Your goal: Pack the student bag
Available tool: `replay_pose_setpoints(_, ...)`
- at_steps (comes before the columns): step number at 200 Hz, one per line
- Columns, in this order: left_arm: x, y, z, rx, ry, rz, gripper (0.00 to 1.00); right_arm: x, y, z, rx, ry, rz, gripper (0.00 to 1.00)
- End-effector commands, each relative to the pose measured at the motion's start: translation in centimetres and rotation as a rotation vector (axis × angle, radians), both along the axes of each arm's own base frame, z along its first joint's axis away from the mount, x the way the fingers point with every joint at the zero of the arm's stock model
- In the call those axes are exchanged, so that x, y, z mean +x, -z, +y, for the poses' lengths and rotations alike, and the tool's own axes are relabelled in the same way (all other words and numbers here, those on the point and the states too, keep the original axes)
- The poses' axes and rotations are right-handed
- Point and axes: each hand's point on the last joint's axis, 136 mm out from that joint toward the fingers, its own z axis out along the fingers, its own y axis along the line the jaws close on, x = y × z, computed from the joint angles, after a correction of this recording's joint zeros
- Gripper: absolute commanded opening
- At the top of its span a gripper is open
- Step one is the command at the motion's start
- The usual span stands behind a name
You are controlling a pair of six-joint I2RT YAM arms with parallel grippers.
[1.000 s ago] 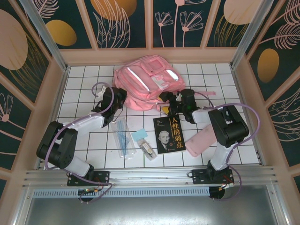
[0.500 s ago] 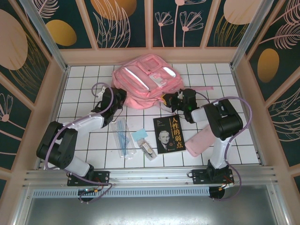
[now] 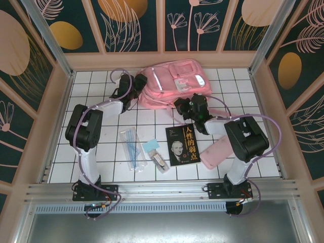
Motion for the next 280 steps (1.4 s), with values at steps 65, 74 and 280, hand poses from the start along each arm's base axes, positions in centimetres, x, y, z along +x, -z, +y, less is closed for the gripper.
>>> replay_pose_setpoints(65,-13.3,-3.1,-0.1,0.042,0.158,0.083,0.85,-1.1,-0.2,5.3,0.093,-0.177,-0.024,0.24)
replay_pose_setpoints(74,-14.5,-2.2,-0.6,0.026,0.161,0.103,0.85,-1.6,0.2,5.4,0.088,-0.190,0.004,0.27)
replay_pose_setpoints(280,-15.0,4.6,-5.3,0.642,0.559,0.225,0.64,-1.8,1.2,-5.7,-0.428,-0.179,0.070,0.51)
